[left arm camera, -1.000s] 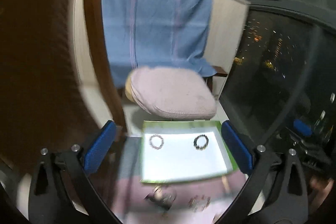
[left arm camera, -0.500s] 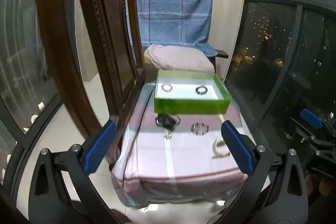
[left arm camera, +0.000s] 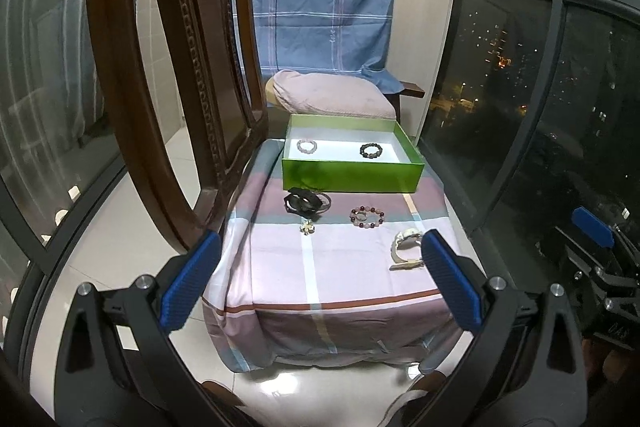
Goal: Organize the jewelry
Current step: 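Withdraw both grippers up from the green box, then grasp the gold flower brooch with the left gripper while the right gripper reaches the cream-white watch, then lift the gold brooch with the left gripper while the right gripper lifts the white watch, then lower the brooch and watch into the green box and open both grippers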
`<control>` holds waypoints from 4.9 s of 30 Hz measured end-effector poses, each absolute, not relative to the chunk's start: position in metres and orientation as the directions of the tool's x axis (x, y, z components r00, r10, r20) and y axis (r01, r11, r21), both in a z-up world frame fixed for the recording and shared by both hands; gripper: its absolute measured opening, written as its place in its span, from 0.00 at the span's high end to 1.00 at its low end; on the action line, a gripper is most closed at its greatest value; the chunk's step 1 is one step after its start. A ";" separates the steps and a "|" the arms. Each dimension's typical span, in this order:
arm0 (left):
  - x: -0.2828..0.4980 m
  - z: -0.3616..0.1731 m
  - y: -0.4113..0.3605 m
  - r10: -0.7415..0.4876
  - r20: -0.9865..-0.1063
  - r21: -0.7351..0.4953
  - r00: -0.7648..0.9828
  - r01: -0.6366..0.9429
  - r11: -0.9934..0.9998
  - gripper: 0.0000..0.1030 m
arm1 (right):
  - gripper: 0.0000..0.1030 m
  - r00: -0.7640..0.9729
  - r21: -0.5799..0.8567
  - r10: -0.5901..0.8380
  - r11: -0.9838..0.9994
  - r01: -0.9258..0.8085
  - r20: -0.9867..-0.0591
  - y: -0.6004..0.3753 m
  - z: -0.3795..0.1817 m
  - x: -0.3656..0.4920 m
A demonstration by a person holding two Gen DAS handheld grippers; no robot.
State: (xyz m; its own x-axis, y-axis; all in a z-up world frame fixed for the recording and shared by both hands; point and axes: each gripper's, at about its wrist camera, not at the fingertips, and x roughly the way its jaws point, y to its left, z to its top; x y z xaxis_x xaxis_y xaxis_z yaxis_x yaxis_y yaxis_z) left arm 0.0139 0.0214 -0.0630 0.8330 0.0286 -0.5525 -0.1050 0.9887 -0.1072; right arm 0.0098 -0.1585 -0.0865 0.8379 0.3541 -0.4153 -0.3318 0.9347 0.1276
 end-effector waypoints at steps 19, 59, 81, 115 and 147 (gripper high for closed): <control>0.032 -0.081 0.020 0.012 -0.585 -0.099 0.811 -0.086 0.991 0.04 | 0.03 0.826 0.132 0.342 0.939 -0.317 -0.449 -0.161 -0.102 0.023; 0.067 -0.098 0.070 -0.136 -0.584 -0.193 0.800 0.025 0.981 0.78 | 0.16 0.584 -0.262 0.327 0.661 -0.704 -0.743 -0.106 -0.231 0.216; 0.056 -0.064 0.062 -0.131 -0.549 -0.203 0.825 0.021 0.979 0.78 | 0.78 0.666 0.056 0.333 0.914 -0.401 -0.667 -0.135 -0.121 0.148; 0.043 -0.032 0.006 -0.066 -0.494 -0.124 0.867 0.005 0.992 0.78 | 0.78 0.842 0.090 0.309 0.950 -0.300 -0.442 -0.153 -0.040 0.032; 0.301 0.020 0.022 -0.137 -0.575 -0.153 0.807 0.058 0.986 0.78 | 0.78 0.811 0.043 0.333 0.933 -0.358 -0.481 -0.101 0.004 0.281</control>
State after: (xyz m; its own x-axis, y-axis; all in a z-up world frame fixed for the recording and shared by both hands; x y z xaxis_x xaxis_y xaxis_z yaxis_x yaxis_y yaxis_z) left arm 0.3014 0.0220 0.0201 0.8067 -0.1368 -0.5748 0.0580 0.9865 -0.1533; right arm 0.2811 -0.1006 0.0042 0.8111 0.3332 -0.4807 -0.3578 0.9328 0.0428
